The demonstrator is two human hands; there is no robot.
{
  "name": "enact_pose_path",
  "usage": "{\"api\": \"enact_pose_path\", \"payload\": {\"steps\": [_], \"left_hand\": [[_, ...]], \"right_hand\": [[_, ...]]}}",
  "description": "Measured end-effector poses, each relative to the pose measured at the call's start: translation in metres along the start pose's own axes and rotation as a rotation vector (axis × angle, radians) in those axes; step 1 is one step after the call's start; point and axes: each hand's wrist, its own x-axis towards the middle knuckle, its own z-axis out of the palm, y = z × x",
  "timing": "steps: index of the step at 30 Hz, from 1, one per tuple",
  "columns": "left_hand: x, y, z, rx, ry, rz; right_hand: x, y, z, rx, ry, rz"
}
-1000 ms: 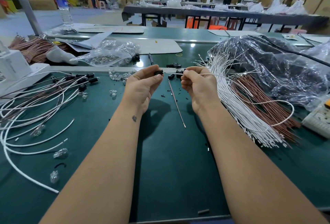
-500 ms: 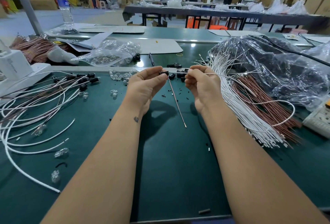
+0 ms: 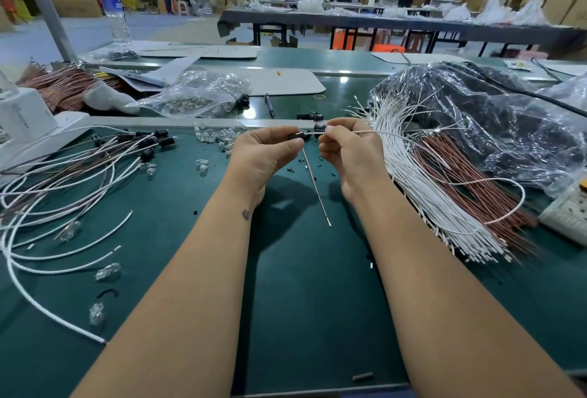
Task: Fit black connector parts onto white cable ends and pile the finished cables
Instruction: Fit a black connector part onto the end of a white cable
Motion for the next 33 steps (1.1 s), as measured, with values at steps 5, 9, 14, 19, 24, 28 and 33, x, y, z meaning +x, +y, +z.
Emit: {"api": "enact_pose_path", "payload": {"steps": [5,9,14,19,24,28,33], "left_hand": [[-0.001,-0.002,0.002,0.118,-0.029,0.052],[-0.003,0.000,0.002,0.168,0.004,0.075],[-0.004,0.001,0.003,0.138,0.009,0.066],[-0.002,0.002,0.004,0.092,0.050,0.073],[-0.001,-0.002,0.006,0.363,0.180,0.174],[0.005,0.001,-0.011,0.686,0.509,0.248],[-0.001,0.007,-0.023,1.074,0.696,0.309]], "right_hand": [[-0.001,0.004,0.004,-0.126,-0.070,0.009],[-0.001,0.005,0.005,-0.118,-0.122,0.075],[-0.003,0.006,0.007,-0.201,-0.213,0.088],[-0.003,0.005,0.005,-0.092,-0.205,0.081],[-0.003,0.008,0.007,-0.167,-0.165,0.046],[0.000,0.008,0.003,-0.103,-0.064,0.064],[0.000,0.008,0.002,-0.054,-0.084,0.064]]}}
